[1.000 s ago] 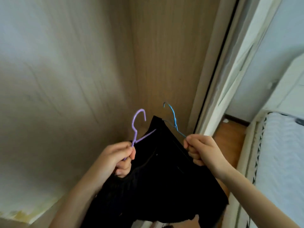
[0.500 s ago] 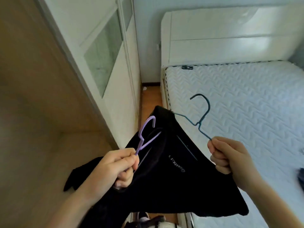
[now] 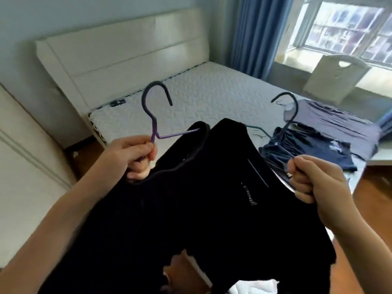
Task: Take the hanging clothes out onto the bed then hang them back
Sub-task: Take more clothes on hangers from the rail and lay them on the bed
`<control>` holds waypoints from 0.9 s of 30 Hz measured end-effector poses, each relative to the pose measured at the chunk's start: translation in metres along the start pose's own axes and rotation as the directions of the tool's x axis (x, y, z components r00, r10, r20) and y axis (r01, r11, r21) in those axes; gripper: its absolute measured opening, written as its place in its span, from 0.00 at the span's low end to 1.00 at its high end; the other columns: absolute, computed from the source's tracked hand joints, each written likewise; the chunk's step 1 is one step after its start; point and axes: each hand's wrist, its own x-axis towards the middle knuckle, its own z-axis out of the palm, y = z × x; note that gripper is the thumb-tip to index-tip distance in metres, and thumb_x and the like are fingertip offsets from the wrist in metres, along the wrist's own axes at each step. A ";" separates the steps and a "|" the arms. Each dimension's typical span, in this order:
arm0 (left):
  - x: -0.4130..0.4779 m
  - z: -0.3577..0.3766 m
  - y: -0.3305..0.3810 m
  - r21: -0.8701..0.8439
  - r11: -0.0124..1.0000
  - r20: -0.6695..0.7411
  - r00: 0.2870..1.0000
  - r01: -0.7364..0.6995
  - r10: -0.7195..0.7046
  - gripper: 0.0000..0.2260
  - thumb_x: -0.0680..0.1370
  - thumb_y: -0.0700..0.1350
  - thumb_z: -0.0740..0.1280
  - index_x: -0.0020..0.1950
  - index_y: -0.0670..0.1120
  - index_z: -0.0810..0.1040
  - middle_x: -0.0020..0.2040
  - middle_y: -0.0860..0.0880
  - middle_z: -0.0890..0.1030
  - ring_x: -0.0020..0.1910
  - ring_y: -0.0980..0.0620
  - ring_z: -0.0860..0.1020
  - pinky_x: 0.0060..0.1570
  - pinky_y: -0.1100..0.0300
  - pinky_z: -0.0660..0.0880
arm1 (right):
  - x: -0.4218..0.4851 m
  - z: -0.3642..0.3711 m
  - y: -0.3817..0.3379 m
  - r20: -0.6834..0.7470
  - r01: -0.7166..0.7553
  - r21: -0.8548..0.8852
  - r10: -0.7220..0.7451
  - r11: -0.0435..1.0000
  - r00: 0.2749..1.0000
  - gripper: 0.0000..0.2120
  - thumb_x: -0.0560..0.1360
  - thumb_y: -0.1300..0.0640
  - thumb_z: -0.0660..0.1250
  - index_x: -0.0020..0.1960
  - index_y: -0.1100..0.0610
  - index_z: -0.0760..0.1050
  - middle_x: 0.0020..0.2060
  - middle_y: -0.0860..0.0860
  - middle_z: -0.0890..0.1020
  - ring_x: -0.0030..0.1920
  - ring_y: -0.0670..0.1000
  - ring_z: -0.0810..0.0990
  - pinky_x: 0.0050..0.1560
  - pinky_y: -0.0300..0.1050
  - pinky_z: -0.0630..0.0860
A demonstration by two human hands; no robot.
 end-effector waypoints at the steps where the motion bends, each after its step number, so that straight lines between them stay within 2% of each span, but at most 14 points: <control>1: 0.015 0.005 0.002 0.027 1.000 0.037 0.999 -0.007 0.006 0.10 0.75 0.40 0.65 0.35 0.38 0.72 0.21 0.52 0.60 0.18 0.56 0.58 0.19 0.68 0.59 | -0.003 -0.007 0.000 -0.053 0.009 -0.002 -0.009 1.000 0.999 0.13 0.81 0.64 0.56 0.38 0.65 0.70 0.24 0.47 0.58 0.22 0.44 0.54 0.24 0.31 0.49; 4: 0.053 0.030 0.011 0.125 0.991 0.169 0.985 -0.049 0.028 0.11 0.80 0.36 0.56 0.38 0.37 0.70 0.22 0.51 0.60 0.18 0.55 0.58 0.20 0.67 0.58 | -0.016 -0.026 0.003 -0.226 0.042 0.002 -0.040 0.999 0.973 0.15 0.81 0.63 0.56 0.37 0.63 0.71 0.22 0.45 0.59 0.21 0.43 0.55 0.23 0.29 0.51; 8: 0.087 0.069 0.034 0.120 0.985 0.386 0.920 -0.127 0.072 0.12 0.80 0.35 0.56 0.38 0.38 0.71 0.22 0.50 0.59 0.20 0.54 0.58 0.20 0.67 0.58 | -0.051 -0.037 0.006 -0.463 0.094 0.012 -0.078 0.996 0.883 0.15 0.81 0.63 0.55 0.37 0.63 0.71 0.22 0.45 0.59 0.21 0.43 0.55 0.23 0.29 0.51; 12: 0.109 0.106 0.059 0.061 0.980 0.598 0.793 -0.189 0.116 0.12 0.80 0.36 0.56 0.37 0.38 0.71 0.22 0.51 0.60 0.20 0.55 0.58 0.20 0.67 0.57 | -0.099 -0.032 0.005 -0.678 0.125 0.007 -0.088 0.992 0.729 0.15 0.81 0.63 0.55 0.37 0.64 0.70 0.23 0.46 0.58 0.21 0.43 0.55 0.21 0.29 0.52; 16: 0.115 0.153 0.068 -0.040 0.982 0.761 0.631 -0.184 0.149 0.12 0.80 0.35 0.56 0.37 0.38 0.71 0.21 0.50 0.59 0.20 0.54 0.57 0.20 0.66 0.55 | -0.145 -0.022 0.005 -0.842 0.153 -0.017 -0.096 0.988 0.532 0.14 0.81 0.63 0.55 0.37 0.62 0.70 0.23 0.46 0.58 0.21 0.43 0.55 0.21 0.31 0.51; 20: 0.095 0.212 0.068 -0.110 0.982 0.870 0.463 -0.151 0.169 0.12 0.80 0.32 0.55 0.37 0.38 0.69 0.18 0.54 0.62 0.18 0.57 0.56 0.19 0.69 0.56 | -0.188 -0.021 -0.002 -0.937 0.191 -0.040 -0.103 0.981 0.335 0.14 0.80 0.64 0.56 0.36 0.61 0.69 0.21 0.45 0.58 0.20 0.43 0.55 0.23 0.31 0.49; 24: 0.065 0.282 0.066 -0.168 0.982 0.918 0.349 -0.088 0.188 0.14 0.80 0.32 0.55 0.34 0.39 0.69 0.18 0.54 0.61 0.18 0.58 0.57 0.18 0.70 0.57 | -0.230 -0.036 -0.004 -0.976 0.215 -0.062 -0.104 0.975 0.190 0.13 0.78 0.67 0.57 0.34 0.62 0.68 0.21 0.46 0.58 0.20 0.44 0.54 0.23 0.32 0.50; 27: 0.039 0.339 0.062 -0.184 0.982 0.941 0.282 -0.038 0.187 0.14 0.80 0.32 0.55 0.34 0.39 0.69 0.18 0.53 0.62 0.17 0.58 0.58 0.18 0.70 0.58 | -0.261 -0.059 -0.001 -0.990 0.197 -0.066 -0.089 0.978 0.113 0.14 0.77 0.67 0.58 0.33 0.61 0.68 0.23 0.49 0.58 0.21 0.45 0.55 0.25 0.36 0.49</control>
